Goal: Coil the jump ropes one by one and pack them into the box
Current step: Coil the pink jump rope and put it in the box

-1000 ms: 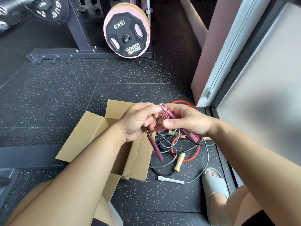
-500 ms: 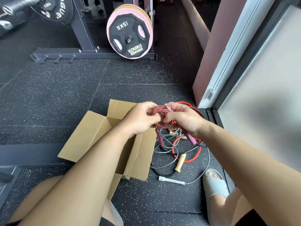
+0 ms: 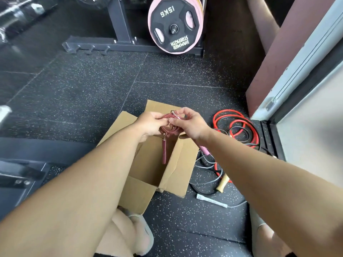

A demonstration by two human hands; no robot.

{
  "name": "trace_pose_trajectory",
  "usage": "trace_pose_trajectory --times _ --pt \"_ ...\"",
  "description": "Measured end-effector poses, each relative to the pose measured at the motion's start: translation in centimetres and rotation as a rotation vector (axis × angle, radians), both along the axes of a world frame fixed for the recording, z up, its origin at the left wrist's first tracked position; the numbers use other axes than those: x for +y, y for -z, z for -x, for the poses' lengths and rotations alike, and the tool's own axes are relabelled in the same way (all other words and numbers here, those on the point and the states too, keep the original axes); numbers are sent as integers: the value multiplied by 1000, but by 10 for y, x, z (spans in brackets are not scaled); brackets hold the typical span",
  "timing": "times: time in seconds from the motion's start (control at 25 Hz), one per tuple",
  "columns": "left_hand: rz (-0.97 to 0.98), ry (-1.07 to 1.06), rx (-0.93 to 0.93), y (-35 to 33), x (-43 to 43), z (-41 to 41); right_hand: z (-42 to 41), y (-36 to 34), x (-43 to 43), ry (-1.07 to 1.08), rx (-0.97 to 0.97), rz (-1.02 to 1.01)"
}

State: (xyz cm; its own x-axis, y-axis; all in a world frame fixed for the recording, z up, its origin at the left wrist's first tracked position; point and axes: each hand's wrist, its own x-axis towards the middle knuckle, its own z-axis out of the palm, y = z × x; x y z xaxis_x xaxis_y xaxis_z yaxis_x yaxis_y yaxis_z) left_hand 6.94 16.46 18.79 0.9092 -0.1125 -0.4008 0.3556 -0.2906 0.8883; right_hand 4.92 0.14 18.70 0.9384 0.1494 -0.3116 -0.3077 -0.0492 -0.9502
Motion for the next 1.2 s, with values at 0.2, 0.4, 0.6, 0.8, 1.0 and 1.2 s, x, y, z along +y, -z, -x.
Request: trace_pose_trajectory --times 0.2,0.4,0.6,0.8,1.0,1.2 --pt "-97 -104 153 78 57 -38 -45 80 60 -37 198 120" --pt "-27 -220 424 167 85 -46 -84 160 90 -201 412 296" --pt "8 -320 459 242 95 -64 -125 229 111 -344 416 464" --pt "-35 -376 431 290 96 -87 -169 271 124 -504 245 637" --pt "42 -544 363 328 101 -91 -192 298 142 -728 -44 789" --pt "-180 -733 264 356 100 -89 -183 344 158 -355 116 620"
